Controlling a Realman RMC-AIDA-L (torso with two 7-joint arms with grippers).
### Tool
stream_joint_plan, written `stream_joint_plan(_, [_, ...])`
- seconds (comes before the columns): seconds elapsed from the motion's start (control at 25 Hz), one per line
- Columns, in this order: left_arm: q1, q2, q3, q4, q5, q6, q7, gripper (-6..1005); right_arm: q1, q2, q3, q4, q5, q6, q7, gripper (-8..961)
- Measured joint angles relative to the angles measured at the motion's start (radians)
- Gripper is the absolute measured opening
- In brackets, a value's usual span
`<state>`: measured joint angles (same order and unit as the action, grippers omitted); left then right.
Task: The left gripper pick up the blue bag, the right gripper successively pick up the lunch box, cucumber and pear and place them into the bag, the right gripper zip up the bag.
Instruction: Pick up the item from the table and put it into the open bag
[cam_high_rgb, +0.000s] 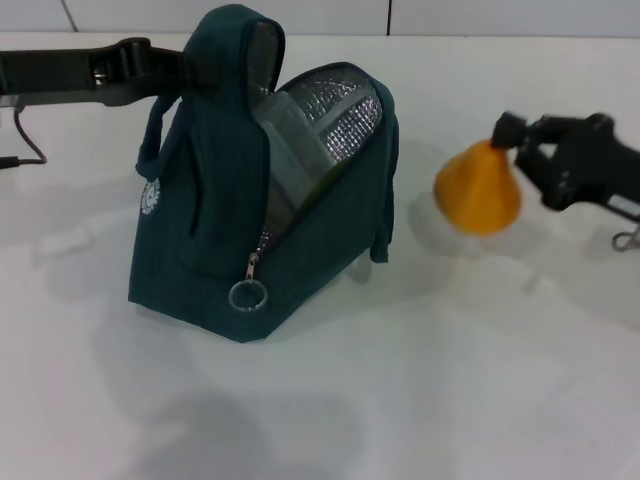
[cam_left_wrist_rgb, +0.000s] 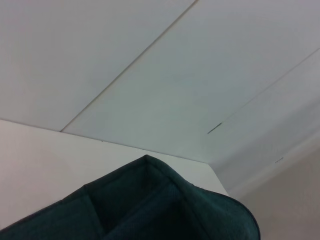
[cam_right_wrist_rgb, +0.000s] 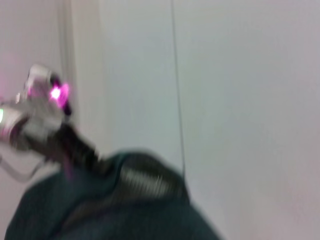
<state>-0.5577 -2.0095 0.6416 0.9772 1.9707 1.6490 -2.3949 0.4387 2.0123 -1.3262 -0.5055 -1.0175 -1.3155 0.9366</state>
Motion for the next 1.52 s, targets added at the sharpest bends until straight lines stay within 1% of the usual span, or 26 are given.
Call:
stream_joint_plan(0.2, [-0.002,-0.001,0.001,0.000,0.000,0.002,-0.004,40,-0.022,-0.013,0.141,-0.012,0.001,-0.133,0.078,75])
stream_joint_plan(0.32, [-0.003,-0.002,0.002,0.000,0.000,0.007,-0.007,40,-0.020,-0.021,0.198,-0.035,0.001,-0.195,0.142,81])
stream_joint_plan(0.48, [-0.004,-0.003,0.003,0.000,-0.005,0.013,-0.010,40,0.013,-0.024,0.220,-0.091,0.001,-0.232,0.232,88])
stream_joint_plan(0.64, [-0.007,-0.003,0.009,0.000,-0.014,0.030,-0.014,39,0.086,-0.014,0.210,-0.121,-0.005,-0.237,0.291,95])
stream_joint_plan(0.72, [-0.008,-0.003,0.012,-0.005,-0.020,0.038,-0.017,39,0.128,-0.008,0.195,-0.121,-0.008,-0.239,0.309,99])
stream_joint_plan(0.88, [-0.010,-0.003,0.013,-0.024,-0.029,0.052,-0.015,39,0.204,0.002,0.125,-0.112,-0.010,-0.224,0.321,106])
stream_joint_plan(1.12, [-0.012,-0.006,0.013,-0.026,-0.029,0.052,-0.009,40,0.315,0.009,-0.018,-0.046,-0.010,-0.116,0.321,117])
stream_joint_plan(1.32, [-0.006,-0.006,0.013,-0.026,-0.030,0.054,-0.007,40,0.353,0.015,-0.140,-0.020,-0.005,-0.033,0.315,126])
stream_joint_plan(1.4, [-0.005,-0.006,0.013,-0.026,-0.030,0.054,-0.005,40,0.359,0.016,-0.175,-0.020,-0.002,-0.010,0.316,130])
stream_joint_plan(1.52, [-0.004,-0.006,0.013,-0.026,-0.030,0.054,-0.001,39,0.364,0.016,-0.200,-0.022,0.008,0.006,0.325,136])
